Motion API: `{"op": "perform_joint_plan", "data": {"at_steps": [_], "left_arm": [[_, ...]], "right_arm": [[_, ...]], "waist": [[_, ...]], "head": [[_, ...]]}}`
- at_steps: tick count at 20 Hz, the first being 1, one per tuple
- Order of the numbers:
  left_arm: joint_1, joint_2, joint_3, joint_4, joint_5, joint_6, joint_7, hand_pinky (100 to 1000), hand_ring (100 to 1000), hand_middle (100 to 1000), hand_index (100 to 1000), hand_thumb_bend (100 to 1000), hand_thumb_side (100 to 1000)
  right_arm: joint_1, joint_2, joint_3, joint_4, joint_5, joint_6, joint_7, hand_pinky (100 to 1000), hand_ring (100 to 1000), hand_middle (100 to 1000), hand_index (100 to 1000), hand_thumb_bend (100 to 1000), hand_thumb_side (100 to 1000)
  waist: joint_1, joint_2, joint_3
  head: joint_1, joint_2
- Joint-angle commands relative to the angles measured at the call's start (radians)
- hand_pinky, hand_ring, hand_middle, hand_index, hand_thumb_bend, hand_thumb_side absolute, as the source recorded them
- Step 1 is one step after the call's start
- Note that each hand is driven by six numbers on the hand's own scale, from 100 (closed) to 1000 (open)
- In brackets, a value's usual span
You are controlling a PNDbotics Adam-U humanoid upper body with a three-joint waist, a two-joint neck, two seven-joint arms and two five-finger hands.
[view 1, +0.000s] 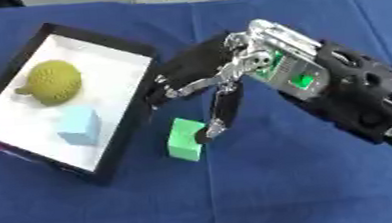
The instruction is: Pick up objects on the table and place them in the box.
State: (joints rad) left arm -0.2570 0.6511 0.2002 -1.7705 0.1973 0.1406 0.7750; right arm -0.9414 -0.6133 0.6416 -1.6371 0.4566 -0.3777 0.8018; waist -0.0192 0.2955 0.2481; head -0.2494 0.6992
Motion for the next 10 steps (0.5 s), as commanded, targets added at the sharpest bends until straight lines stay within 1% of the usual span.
{"op": "perform_joint_plan", "data": {"at_steps": [1, 3, 6, 10], "left_arm": [[-0.009, 0.027, 0.007, -0.009, 0.003, 0.0, 0.0, 695, 789, 847, 860, 547, 589], [-0.009, 0.028, 0.008, -0.009, 0.003, -0.001, 0.0, 695, 789, 847, 859, 548, 585], [-0.008, 0.027, 0.009, -0.009, 0.004, -0.001, 0.001, 695, 789, 847, 858, 547, 586], [-0.009, 0.025, 0.006, -0.008, 0.005, -0.001, 0.0, 696, 789, 847, 858, 546, 587]], "right_arm": [[-0.019, -0.029, 0.001, -0.015, 0.019, -0.118, 0.105, 930, 909, 837, 867, 394, 100], [-0.013, -0.033, 0.017, 0.001, 0.038, -0.145, 0.105, 936, 915, 845, 871, 398, 100], [-0.008, -0.034, 0.027, 0.021, 0.058, -0.18, 0.105, 936, 916, 847, 871, 407, 100], [-0.005, -0.033, 0.025, 0.035, 0.074, -0.201, 0.105, 936, 916, 848, 871, 410, 100]], "waist": [[0.005, -0.001, 0.001], [0.006, 0.001, 0.001], [0.007, 0.002, -0.002], [0.008, 0.004, -0.006]], "head": [[-0.005, -0.015], [-0.007, -0.015], [-0.007, -0.015], [-0.005, -0.019]]}}
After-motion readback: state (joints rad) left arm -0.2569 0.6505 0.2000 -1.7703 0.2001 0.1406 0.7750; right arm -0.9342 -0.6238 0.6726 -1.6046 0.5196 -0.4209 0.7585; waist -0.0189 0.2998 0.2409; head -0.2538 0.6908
